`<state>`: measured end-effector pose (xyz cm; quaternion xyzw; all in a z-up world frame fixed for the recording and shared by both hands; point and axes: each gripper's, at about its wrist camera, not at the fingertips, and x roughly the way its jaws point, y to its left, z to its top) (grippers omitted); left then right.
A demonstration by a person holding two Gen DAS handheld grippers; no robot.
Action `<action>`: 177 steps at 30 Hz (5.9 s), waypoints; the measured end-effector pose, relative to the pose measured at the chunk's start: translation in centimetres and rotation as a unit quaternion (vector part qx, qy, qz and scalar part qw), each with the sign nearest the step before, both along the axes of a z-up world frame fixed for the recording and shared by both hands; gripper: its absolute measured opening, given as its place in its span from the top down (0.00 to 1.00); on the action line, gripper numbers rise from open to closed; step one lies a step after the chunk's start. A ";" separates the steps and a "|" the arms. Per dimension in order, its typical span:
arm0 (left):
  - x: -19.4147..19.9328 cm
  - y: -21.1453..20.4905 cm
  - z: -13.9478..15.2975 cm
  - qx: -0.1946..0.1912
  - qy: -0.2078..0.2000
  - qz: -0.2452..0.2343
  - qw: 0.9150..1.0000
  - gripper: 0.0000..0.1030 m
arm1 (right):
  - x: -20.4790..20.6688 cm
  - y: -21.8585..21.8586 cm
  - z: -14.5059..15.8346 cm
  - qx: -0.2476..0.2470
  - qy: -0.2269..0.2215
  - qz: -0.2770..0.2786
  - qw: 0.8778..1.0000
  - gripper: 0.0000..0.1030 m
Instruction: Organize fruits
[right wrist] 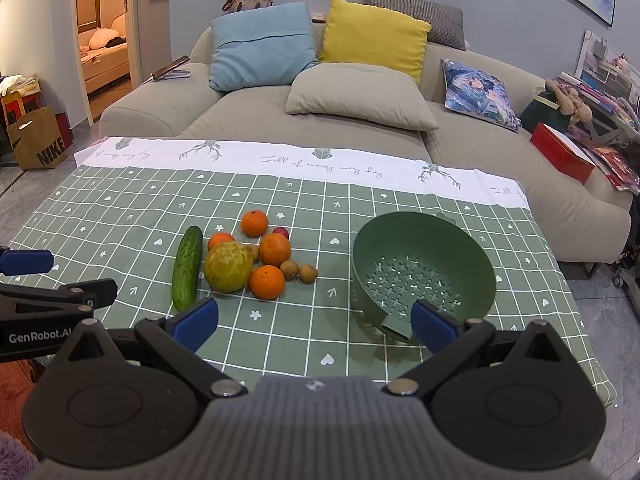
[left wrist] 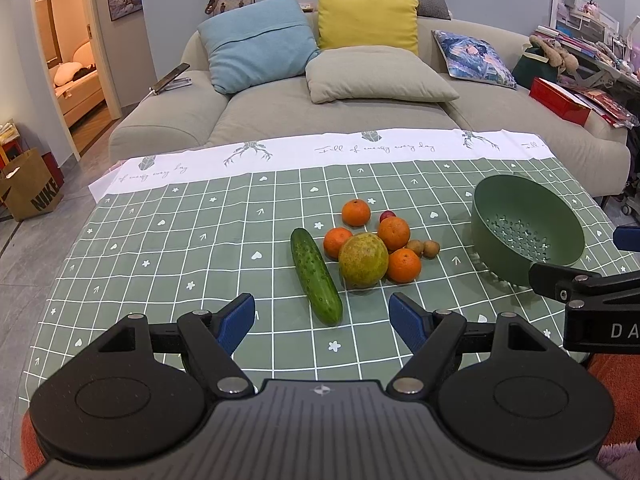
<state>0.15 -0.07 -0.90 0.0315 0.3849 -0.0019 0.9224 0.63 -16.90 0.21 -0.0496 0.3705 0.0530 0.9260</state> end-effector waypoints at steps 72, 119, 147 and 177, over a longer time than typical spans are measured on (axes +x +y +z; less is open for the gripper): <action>20.9 6.3 -13.8 -0.156 0.212 0.057 0.963 0.51 | 19.4 8.2 -14.8 0.051 0.109 0.210 0.970 0.38; 17.5 -7.7 0.1 -0.220 0.067 -0.088 0.969 0.61 | 13.3 -8.6 -3.6 -0.054 -0.005 0.158 0.986 0.38; 19.0 -11.4 -7.7 -0.194 0.227 -0.094 0.950 0.61 | 12.4 -10.0 -10.9 -0.063 0.173 0.178 0.967 0.38; 20.1 -12.6 -10.2 -0.169 0.266 -0.102 0.944 0.57 | 16.0 -7.5 -11.5 -0.163 0.164 0.198 0.952 0.31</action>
